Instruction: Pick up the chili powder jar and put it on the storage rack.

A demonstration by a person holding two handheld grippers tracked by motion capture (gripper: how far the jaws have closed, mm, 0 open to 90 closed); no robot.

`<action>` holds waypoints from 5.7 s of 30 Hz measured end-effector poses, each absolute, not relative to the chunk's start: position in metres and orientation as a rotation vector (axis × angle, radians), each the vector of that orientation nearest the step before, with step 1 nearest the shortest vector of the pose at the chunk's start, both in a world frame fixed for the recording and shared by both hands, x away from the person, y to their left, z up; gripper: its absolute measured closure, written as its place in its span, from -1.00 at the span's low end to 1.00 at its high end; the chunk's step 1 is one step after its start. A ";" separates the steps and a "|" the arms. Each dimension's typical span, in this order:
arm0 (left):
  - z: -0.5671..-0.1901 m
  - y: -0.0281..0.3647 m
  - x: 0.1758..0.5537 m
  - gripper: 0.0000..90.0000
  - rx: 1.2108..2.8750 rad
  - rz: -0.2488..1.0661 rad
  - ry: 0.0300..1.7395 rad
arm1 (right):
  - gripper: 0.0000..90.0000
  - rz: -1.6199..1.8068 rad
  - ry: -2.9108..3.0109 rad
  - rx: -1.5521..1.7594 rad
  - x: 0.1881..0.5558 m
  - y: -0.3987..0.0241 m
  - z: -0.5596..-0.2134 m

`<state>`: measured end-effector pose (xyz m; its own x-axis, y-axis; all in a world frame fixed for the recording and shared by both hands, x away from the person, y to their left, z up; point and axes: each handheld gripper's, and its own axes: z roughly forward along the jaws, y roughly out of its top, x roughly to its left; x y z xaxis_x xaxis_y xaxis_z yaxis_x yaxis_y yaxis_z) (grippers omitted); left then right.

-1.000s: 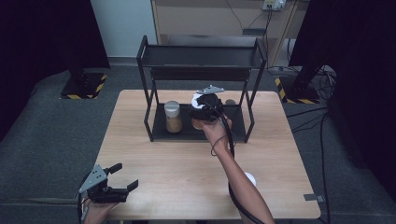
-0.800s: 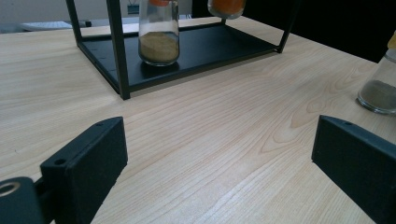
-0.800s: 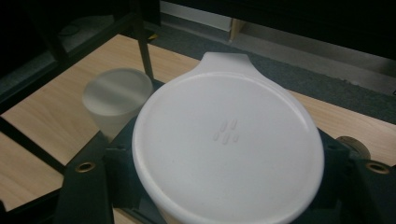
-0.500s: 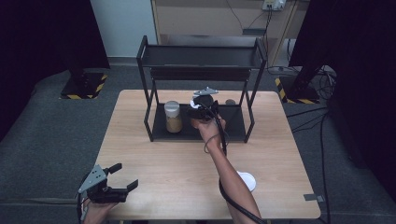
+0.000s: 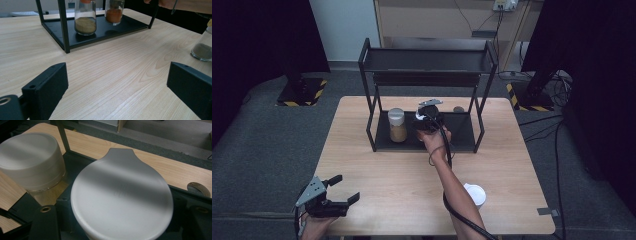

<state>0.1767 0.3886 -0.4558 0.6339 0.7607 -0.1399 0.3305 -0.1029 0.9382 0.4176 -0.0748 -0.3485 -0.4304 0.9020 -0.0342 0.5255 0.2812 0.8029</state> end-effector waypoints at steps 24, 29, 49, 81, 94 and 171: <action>-0.456 0.389 0.177 -0.94 1.698 0.461 0.899 | -0.31 1.000 2.065 1.296 0.424 -0.076 -0.365; -0.456 0.389 0.177 -0.94 1.696 0.462 0.898 | -0.31 1.008 2.056 1.291 0.423 -0.076 -0.368; -0.455 0.388 0.177 -0.94 1.705 0.464 0.895 | -0.69 1.041 2.045 1.369 0.427 -0.084 -0.359; -0.455 0.387 0.179 -0.94 1.718 0.455 0.887 | -0.80 1.208 2.178 1.116 0.378 -0.146 -0.266; -0.455 0.387 0.179 -0.94 1.718 0.452 0.893 | -0.80 1.347 2.196 0.989 0.337 -0.193 -0.246; -0.454 0.386 0.179 -0.94 1.723 0.453 0.891 | -0.80 1.228 1.912 1.168 0.159 -0.342 -0.374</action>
